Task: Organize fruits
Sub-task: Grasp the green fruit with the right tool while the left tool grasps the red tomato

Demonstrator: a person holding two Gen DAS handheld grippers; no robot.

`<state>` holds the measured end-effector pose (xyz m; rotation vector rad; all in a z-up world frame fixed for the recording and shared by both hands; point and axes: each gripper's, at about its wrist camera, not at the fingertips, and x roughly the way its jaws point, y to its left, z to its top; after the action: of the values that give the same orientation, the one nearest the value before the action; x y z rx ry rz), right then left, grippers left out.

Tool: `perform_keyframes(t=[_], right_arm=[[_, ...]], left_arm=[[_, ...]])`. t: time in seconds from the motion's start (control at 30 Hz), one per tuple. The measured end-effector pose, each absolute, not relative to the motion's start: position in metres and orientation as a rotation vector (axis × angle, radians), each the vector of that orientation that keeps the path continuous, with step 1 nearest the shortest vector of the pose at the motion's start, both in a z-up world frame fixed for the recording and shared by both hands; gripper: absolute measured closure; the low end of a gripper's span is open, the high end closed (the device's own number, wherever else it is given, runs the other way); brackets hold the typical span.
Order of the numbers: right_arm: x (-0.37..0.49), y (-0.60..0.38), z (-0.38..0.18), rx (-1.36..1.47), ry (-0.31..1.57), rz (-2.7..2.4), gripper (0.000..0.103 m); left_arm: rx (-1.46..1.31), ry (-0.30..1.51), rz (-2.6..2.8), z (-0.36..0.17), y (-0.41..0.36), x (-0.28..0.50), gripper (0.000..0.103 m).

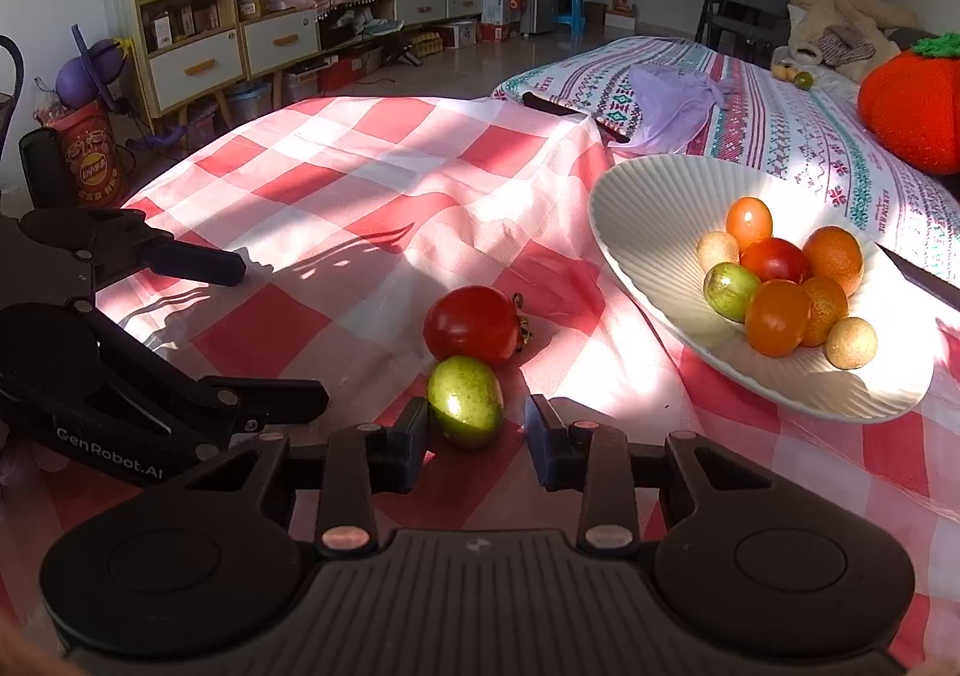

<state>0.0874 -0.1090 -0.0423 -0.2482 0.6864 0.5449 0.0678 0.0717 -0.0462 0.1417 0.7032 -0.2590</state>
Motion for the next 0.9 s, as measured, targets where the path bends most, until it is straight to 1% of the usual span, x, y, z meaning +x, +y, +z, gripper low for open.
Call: perform_keyframes(t=[0.27,0.37,0.5,0.73,0.83,0.9], right_arm=[[0.089,-0.119,-0.04,-0.208,0.699,0.546,0.079],[0.089,-0.124,-0.038,-0.211,0.701,0.53,0.079],[0.09,-0.13,-0.036,-0.219,0.717,0.49,0.079],[0.09,-0.146,-0.036,-0.22,0.738,0.452,0.079],[0.092,-0.151,-0.035,-0.21,0.747,0.444,0.079],[0.092,-0.155,-0.035,-0.205,0.751,0.445,0.079]], left_arm=[[0.125,0.683,-0.258,-0.046,0.06,0.073,0.002],[0.132,0.676,-0.288,-0.047,0.049,0.076,0.008],[0.142,0.659,-0.32,-0.048,0.036,0.078,0.012],[0.142,0.638,-0.324,-0.05,0.014,0.082,0.017],[0.142,0.63,-0.318,-0.048,0.008,0.085,0.021],[0.133,0.629,-0.309,-0.047,0.005,0.088,0.026]])
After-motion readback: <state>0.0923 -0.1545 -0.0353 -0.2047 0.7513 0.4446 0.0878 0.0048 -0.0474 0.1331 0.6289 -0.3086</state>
